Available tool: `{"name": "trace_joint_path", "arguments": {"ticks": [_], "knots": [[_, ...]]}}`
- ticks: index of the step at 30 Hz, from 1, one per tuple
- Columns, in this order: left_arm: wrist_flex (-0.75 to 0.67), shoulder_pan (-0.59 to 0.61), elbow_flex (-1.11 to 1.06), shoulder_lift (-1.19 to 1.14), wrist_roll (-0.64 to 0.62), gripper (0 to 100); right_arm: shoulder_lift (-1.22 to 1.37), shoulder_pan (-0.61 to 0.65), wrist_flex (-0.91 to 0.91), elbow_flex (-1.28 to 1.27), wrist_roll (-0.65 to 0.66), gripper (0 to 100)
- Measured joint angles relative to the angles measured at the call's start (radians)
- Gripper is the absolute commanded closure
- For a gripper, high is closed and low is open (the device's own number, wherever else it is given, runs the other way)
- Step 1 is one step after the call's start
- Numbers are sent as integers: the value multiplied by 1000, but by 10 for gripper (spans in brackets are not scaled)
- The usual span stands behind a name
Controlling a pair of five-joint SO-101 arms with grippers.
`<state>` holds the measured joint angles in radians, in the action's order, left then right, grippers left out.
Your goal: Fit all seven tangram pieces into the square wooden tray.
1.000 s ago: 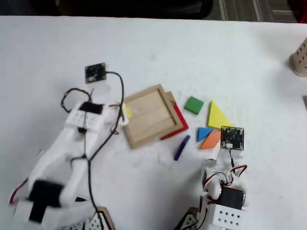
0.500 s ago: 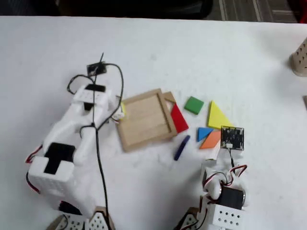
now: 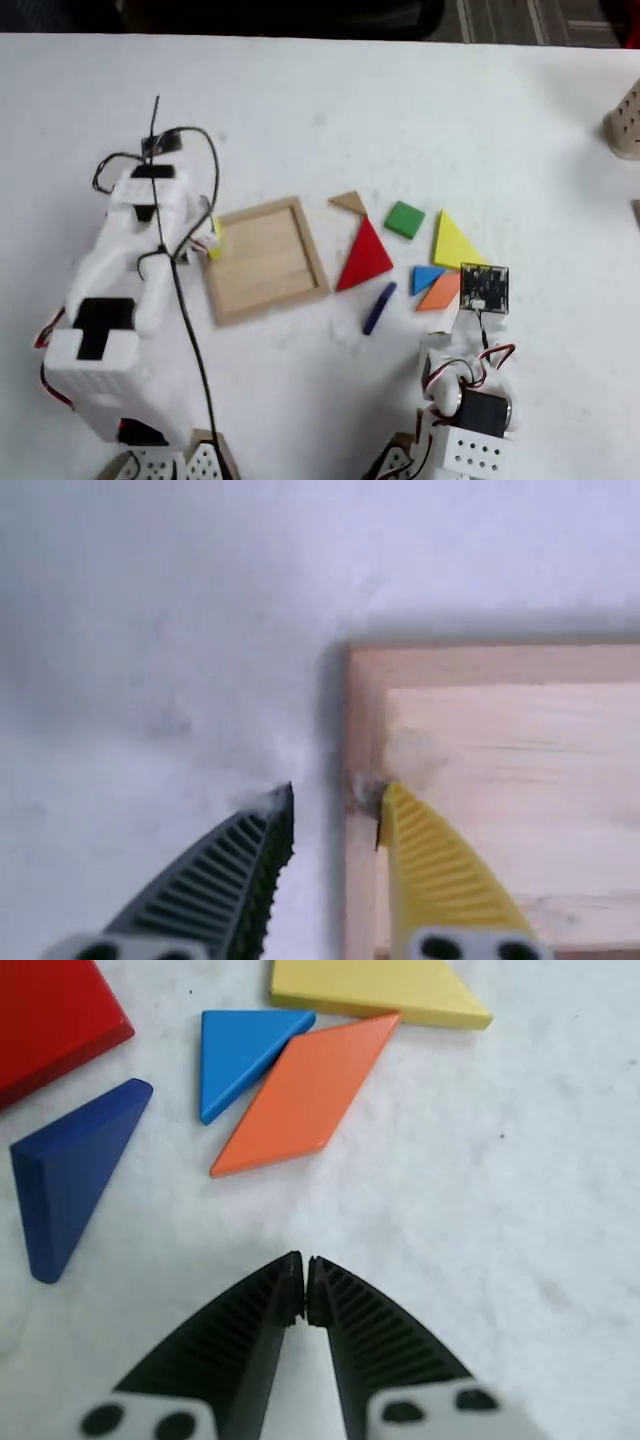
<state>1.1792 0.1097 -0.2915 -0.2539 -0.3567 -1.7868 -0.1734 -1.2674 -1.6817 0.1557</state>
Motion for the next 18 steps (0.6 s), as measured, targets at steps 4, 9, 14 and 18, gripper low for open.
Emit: {"name": "trace_joint_path", "arguments": {"ticks": [4, 9, 14, 18], "knots": [[11, -91, -25, 74, 2, 834, 0, 0, 0, 0, 0, 978], [11, -218, -137, 295, 58, 834, 0, 0, 0, 0, 0, 978], [-77, -482, -359, 539, 118, 834, 0, 0, 0, 0, 0, 978], [-230, -640, -517, 631, 123, 832, 0, 0, 0, 0, 0, 978]]}}
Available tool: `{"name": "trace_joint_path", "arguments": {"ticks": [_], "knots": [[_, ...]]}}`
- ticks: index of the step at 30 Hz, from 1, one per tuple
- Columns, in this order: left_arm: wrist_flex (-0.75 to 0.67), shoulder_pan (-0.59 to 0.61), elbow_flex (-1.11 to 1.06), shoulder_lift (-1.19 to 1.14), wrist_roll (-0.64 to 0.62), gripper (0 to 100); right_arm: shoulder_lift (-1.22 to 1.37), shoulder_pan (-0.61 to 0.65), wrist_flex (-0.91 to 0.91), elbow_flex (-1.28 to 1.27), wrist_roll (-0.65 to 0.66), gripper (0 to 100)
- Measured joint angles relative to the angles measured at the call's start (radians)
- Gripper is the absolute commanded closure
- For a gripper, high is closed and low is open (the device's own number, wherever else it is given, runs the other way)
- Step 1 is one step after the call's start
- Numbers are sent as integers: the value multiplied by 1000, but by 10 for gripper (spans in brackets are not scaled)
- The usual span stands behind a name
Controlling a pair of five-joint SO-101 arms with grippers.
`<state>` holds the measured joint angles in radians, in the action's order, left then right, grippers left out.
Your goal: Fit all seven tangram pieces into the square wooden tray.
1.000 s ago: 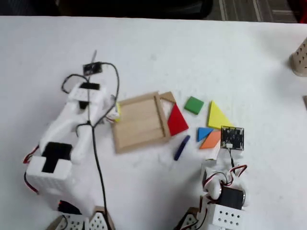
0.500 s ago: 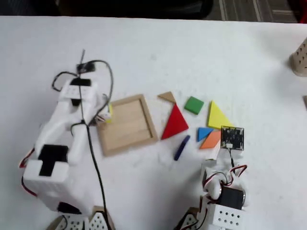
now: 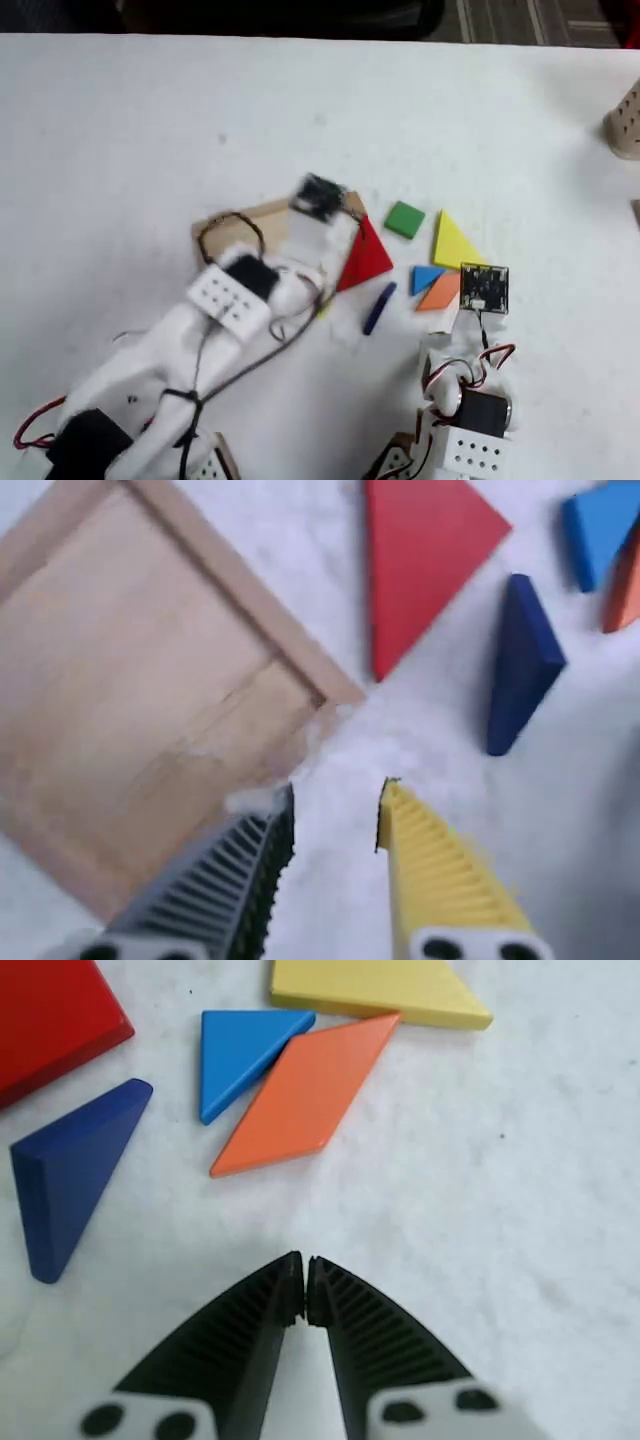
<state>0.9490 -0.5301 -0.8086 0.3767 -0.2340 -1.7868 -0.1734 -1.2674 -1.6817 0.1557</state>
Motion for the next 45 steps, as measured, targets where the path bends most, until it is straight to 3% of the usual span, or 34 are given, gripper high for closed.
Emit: {"name": "trace_joint_path", "arguments": {"ticks": [9, 12, 16, 22, 27, 35, 42, 45], "knots": [[-253, -51, -60, -26, -28, 558, 0, 0, 0, 0, 0, 977], [-265, -97, -61, -46, -81, 587, 0, -78, 44, 0, 37, 977], [-269, -141, -60, -77, -100, 606, 0, -273, 213, 0, 196, 977], [-316, -141, -60, -126, -100, 608, 0, -417, 269, 0, 132, 977], [-396, -146, -60, -201, -100, 639, 0, -423, 270, 0, 130, 977], [-351, -146, 83, -397, -87, 937, 0, -423, 270, 0, 130, 977], [-331, -153, 163, -446, 11, 936, 0, -423, 270, 0, 130, 977], [-255, -152, 164, -411, 18, 936, 0, -423, 270, 0, 130, 977]]}}
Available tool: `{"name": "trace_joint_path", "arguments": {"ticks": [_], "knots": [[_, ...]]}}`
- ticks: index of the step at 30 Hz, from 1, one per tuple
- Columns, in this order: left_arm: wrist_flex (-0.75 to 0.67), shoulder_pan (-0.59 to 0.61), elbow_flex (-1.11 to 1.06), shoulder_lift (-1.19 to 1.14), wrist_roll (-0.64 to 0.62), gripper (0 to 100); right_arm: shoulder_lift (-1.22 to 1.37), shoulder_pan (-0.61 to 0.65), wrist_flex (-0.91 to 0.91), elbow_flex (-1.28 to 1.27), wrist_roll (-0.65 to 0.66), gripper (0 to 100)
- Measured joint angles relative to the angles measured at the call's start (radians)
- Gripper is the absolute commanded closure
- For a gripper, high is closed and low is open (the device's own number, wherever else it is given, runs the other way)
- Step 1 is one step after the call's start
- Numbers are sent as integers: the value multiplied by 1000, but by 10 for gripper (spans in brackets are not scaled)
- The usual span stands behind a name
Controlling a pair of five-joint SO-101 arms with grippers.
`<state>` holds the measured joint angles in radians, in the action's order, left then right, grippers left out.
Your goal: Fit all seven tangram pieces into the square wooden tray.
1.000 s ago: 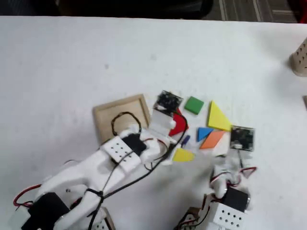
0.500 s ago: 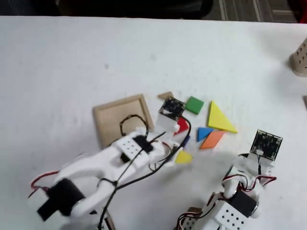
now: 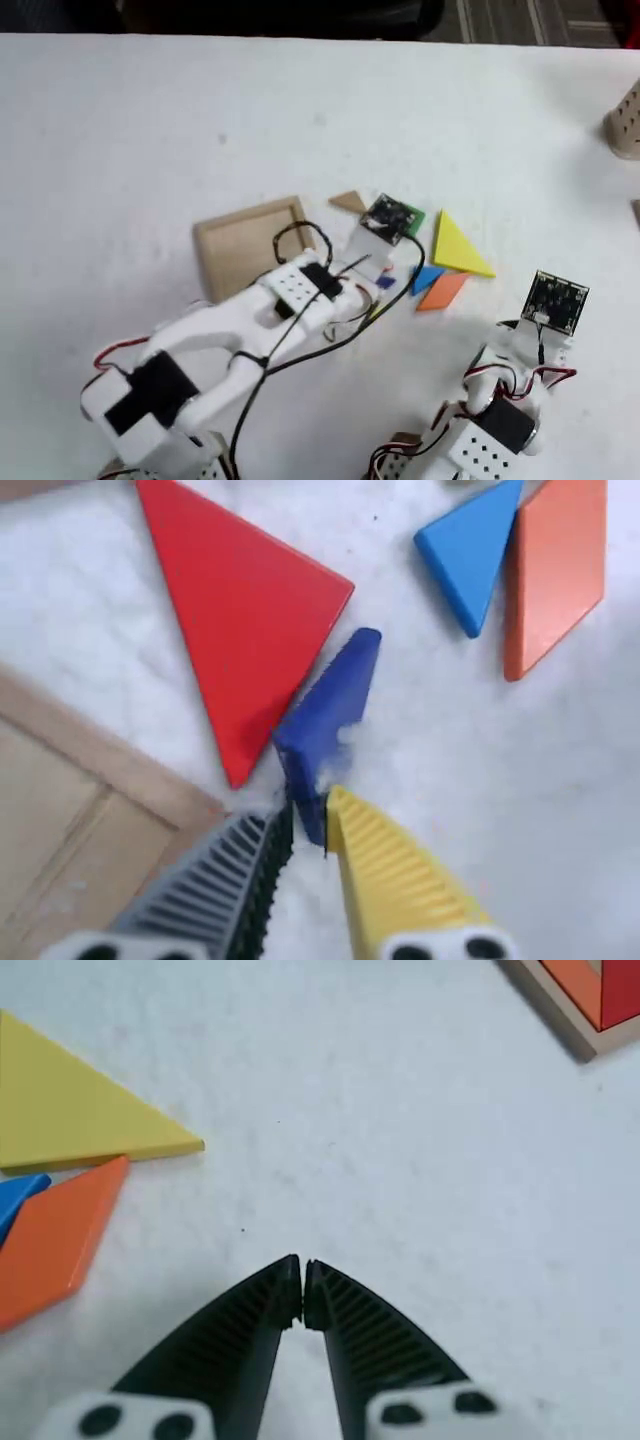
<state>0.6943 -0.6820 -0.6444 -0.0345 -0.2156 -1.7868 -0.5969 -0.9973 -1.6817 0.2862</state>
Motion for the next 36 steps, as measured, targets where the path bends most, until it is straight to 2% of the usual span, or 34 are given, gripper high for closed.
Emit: {"name": "trace_joint_path", "arguments": {"ticks": [3, 7, 13, 16, 20, 24, 26, 30, 36], "knots": [[118, 29, -3, 89, 0, 936, 0, 0, 0, 0, 0, 977], [222, 133, -21, 242, 2, 935, 0, 0, -2, 0, 0, 977], [198, 382, -146, 436, 2, 932, 0, 0, -2, 0, 0, 977], [167, 440, -187, 483, -2, 931, 0, 0, -2, 0, 0, 977], [161, 419, -213, 508, -2, 861, 0, 0, -2, 0, 0, 977], [158, 315, -255, 509, 2, 735, 0, -5, -2, 0, 0, 976], [155, 272, -279, 509, 2, 722, 0, -25, -2, 0, 0, 954], [155, 232, -301, 509, 2, 741, 0, -196, 92, 0, 14, 863], [137, 229, -305, 509, 2, 740, 0, -493, 381, 0, 58, 908]]}}
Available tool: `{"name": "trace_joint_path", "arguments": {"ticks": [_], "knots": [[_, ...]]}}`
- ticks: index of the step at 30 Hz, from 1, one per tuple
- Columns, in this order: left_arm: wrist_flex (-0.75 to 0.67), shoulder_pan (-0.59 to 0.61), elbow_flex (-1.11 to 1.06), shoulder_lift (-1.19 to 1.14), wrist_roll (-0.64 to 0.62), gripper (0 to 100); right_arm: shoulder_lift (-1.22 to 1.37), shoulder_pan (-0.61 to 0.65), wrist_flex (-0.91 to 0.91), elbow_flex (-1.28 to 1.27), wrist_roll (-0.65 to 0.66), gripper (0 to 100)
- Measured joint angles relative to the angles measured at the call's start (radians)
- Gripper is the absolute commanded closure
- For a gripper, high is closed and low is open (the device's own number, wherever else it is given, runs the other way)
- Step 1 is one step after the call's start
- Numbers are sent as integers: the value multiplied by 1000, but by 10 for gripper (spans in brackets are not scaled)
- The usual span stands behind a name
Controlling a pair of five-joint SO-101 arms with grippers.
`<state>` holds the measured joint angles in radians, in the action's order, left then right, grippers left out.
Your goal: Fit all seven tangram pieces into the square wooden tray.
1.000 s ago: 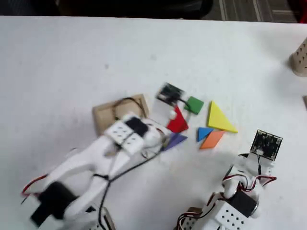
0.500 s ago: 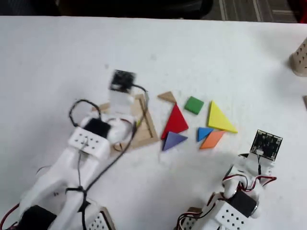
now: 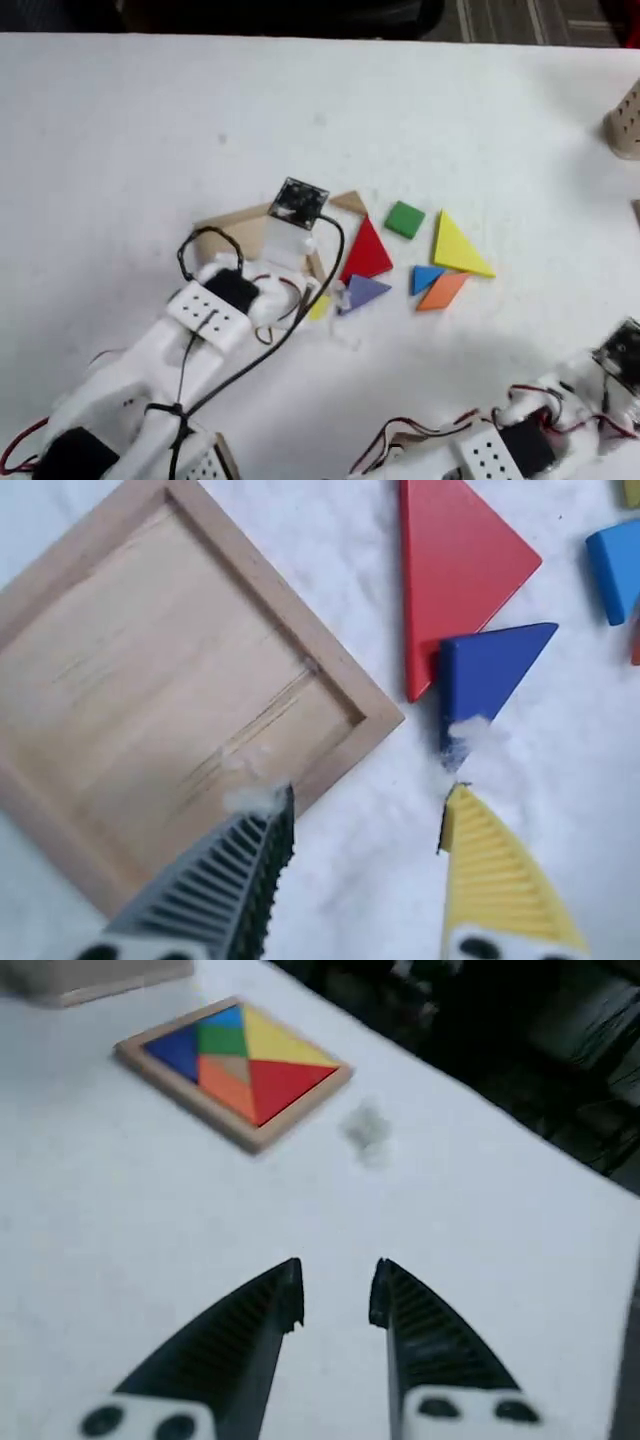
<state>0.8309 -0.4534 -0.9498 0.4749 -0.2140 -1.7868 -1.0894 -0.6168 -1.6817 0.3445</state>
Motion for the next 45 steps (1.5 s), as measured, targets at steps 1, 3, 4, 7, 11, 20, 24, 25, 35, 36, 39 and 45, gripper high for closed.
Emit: {"name": "trace_joint_path", "arguments": {"ticks": [1, 3, 4, 7, 11, 20, 24, 25, 35, 36, 39, 45], "knots": [[-2, -2, 0, 0, 0, 740, 0, -29, 35, 0, 14, 916], [-18, -2, 0, 0, 3, 740, 0, -71, 86, 0, 63, 925], [-38, -5, 0, 0, 14, 740, 0, -91, 106, 0, 87, 925], [-123, -31, -31, 0, 94, 740, 0, -133, 163, 0, 129, 925], [-219, -89, -72, 0, 164, 740, 0, -144, 258, 0, 135, 925], [-241, -110, -72, 0, 173, 740, 0, -150, 293, 49, 138, 926], [-241, -109, -72, -35, 173, 740, 52, -140, 298, 123, 138, 926], [-241, -100, -72, -57, 173, 740, 92, -133, 301, 153, 138, 926], [-221, 68, 26, -189, 173, 743, 832, -43, 304, 519, 138, 926], [-210, 71, 28, -189, 173, 741, 925, -43, 304, 571, 138, 926], [-178, 71, 29, -189, 173, 740, 1212, -41, 304, 753, 138, 926], [-172, 37, 46, -189, 173, 740, 1642, -43, 244, 1043, 141, 926]]}}
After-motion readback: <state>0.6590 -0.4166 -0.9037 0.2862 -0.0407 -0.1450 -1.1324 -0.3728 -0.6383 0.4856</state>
